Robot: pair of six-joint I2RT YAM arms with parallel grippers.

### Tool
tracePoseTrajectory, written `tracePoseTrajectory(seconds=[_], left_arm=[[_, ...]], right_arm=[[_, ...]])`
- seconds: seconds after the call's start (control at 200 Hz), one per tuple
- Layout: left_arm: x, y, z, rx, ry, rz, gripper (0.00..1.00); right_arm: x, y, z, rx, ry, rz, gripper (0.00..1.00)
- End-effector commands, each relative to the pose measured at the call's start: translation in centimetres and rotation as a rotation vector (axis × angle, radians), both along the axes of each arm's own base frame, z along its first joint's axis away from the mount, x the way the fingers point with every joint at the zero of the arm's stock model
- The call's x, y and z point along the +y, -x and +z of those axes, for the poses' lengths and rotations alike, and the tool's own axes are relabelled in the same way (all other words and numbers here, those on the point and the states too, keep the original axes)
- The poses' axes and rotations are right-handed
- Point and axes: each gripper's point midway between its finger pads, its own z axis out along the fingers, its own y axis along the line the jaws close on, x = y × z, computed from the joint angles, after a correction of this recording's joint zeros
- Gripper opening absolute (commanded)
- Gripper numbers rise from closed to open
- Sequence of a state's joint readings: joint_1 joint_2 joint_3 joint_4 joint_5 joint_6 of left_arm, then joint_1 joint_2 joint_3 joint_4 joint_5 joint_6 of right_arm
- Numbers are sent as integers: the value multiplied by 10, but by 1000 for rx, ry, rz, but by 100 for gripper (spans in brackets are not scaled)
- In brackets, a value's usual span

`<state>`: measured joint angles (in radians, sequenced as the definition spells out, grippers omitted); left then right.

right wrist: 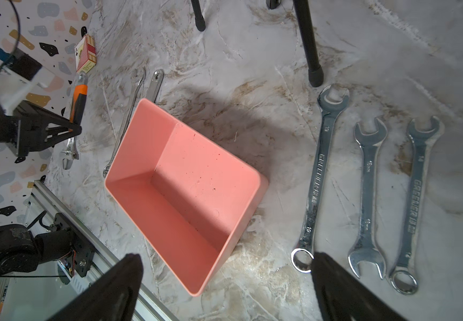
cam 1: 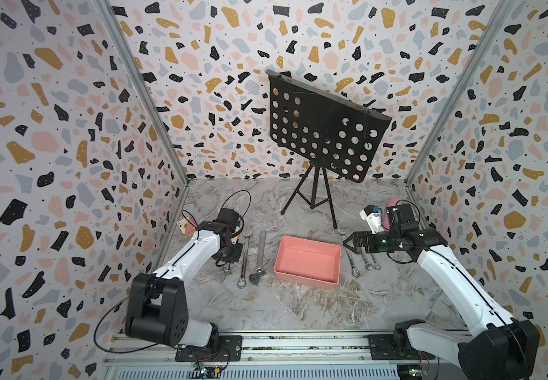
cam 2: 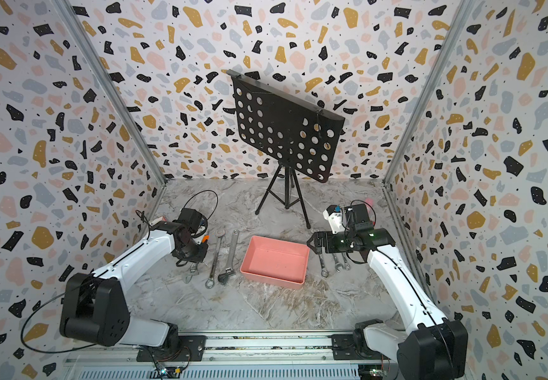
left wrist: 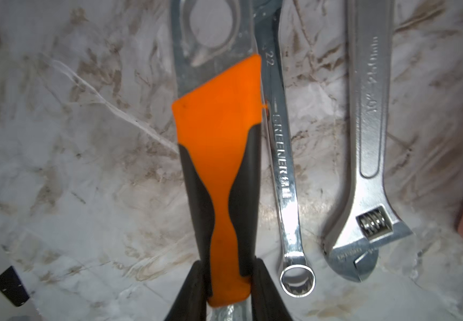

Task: Take out the wrench from the storage box
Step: Place the wrench at the center of the board.

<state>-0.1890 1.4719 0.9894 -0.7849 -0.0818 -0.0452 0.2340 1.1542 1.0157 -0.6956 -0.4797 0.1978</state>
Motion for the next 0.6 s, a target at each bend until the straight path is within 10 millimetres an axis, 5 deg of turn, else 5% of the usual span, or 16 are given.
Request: tracePoseTrajectory(seconds=[0.0, 0.325, 0.596], left_arm=[[-5, -30, -10, -83, 60, 82, 7], [0, -31, -56, 28, 68, 120, 13], [0, -31, -54, 34, 77, 112, 56]], right_arm=[[-6, 7, 0, -3, 27, -21, 100], [-16, 5, 1, -24, 69, -54, 100], [-39, -6, 5, -63, 105, -112, 100]])
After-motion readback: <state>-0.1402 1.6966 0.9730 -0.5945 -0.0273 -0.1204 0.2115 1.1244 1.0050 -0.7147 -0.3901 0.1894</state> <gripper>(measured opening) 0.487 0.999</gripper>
